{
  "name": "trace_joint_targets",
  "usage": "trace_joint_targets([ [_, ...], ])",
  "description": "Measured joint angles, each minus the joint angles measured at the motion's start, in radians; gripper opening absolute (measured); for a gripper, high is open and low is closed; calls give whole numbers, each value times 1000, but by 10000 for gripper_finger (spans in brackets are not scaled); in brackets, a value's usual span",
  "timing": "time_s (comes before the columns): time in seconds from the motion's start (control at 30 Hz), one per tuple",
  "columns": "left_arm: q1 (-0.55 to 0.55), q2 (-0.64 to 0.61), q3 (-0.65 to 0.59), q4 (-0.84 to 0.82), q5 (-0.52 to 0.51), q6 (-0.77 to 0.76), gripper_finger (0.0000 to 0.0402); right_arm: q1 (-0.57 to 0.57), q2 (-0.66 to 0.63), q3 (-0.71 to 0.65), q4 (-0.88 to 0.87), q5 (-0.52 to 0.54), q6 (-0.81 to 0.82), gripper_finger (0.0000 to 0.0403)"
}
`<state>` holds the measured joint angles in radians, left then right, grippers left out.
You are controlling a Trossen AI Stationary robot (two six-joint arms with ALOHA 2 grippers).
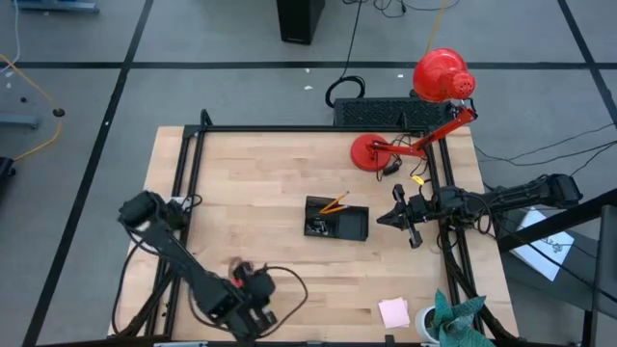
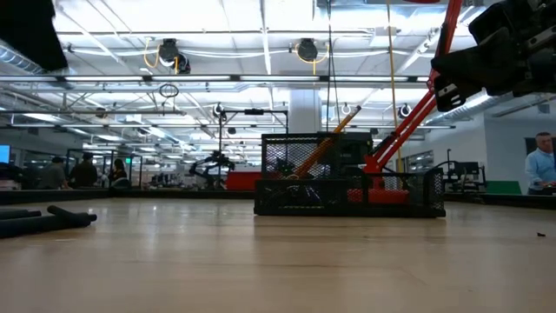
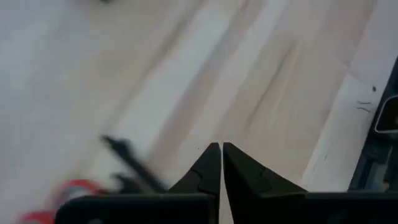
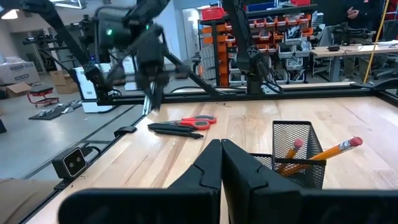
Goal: Pick and place office supplies into organizer
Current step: Put the black pen into the desk organizer
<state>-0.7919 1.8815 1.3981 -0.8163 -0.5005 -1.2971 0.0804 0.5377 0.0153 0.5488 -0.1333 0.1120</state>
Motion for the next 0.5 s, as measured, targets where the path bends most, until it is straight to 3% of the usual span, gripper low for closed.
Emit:
trace_joint_targets([
  [0.1,25,58,0,90,43,-46,15,0,0,0,0,0,4,0],
  [0.27,74,98,0,48,181,-117,8,0,0,0,0,1,7,0],
  [0.5,158,57,0,-56,311,-108,58,0,0,0,0,-1,3,0],
])
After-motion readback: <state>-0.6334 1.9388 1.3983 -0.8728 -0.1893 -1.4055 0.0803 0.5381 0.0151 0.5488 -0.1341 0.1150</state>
